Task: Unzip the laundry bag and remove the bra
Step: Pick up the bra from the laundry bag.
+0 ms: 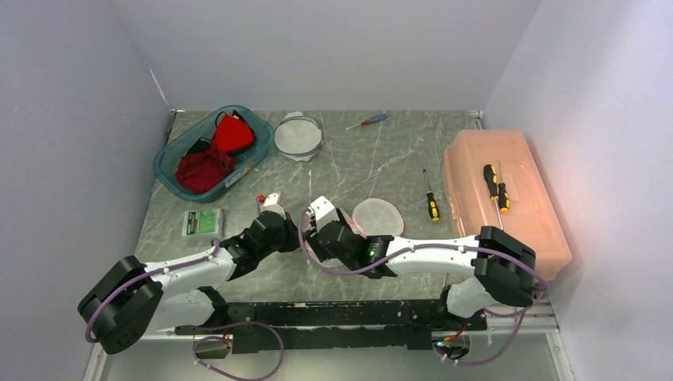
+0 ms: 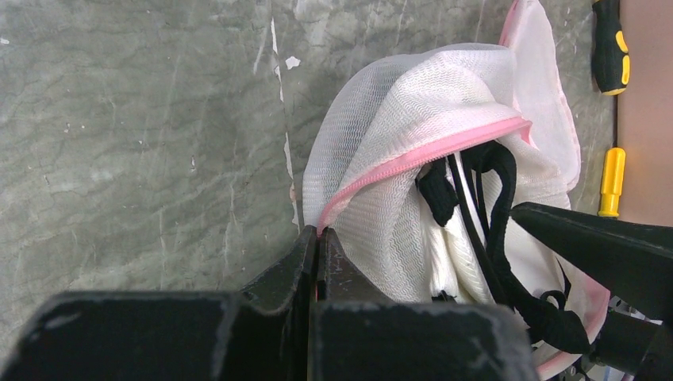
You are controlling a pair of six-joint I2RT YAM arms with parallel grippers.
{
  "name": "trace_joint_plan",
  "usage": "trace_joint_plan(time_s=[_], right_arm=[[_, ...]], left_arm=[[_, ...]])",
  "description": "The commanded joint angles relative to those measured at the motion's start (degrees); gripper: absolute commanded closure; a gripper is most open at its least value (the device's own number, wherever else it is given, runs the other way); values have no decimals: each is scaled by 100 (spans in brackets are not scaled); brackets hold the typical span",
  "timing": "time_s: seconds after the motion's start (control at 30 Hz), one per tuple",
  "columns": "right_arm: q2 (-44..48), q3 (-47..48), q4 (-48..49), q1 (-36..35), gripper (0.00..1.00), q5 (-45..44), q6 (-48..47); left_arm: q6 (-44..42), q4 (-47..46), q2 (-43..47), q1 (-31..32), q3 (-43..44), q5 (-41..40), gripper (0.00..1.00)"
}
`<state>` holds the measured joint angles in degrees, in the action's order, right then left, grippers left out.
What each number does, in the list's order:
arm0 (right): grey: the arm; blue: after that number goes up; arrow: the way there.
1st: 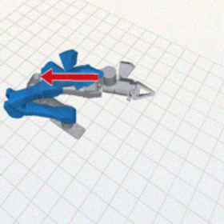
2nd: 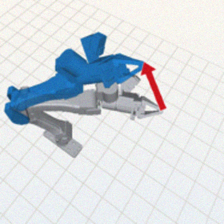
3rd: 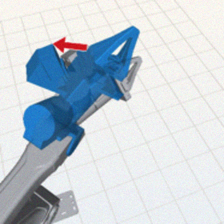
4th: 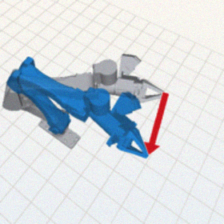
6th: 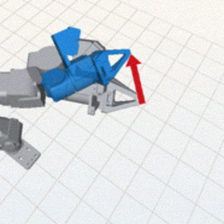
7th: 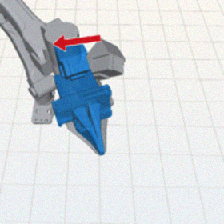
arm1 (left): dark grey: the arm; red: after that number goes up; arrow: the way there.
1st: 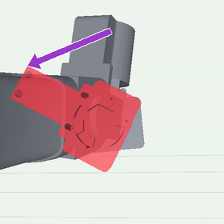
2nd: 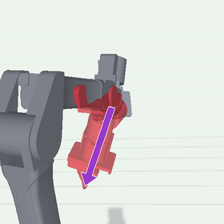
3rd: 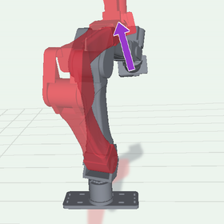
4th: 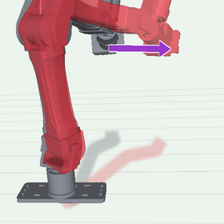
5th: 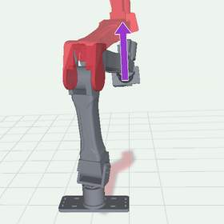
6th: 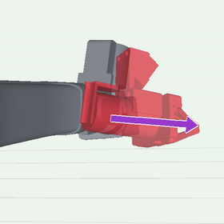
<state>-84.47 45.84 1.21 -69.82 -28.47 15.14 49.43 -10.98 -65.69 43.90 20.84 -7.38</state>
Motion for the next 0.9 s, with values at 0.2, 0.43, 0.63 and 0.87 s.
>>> trace_joint_plan(time_s=[0.2, 0.43, 0.63, 0.87], right_arm=[[353, -156, 390, 71, 32, -24, 57], [323, -199, 365, 204, 36, -58, 146], [403, -318, 458, 249, 41, -17, 197], [620, -491, 656, 309, 35, 98, 288]], left_arm=[[76, -32, -15, -4, 3, -18, 97], [63, 6, -18, -4, 34, -11, 97], [76, -32, -59, -4, 25, -8, 97], [84, -109, -137, -5, 26, 21, 97]])
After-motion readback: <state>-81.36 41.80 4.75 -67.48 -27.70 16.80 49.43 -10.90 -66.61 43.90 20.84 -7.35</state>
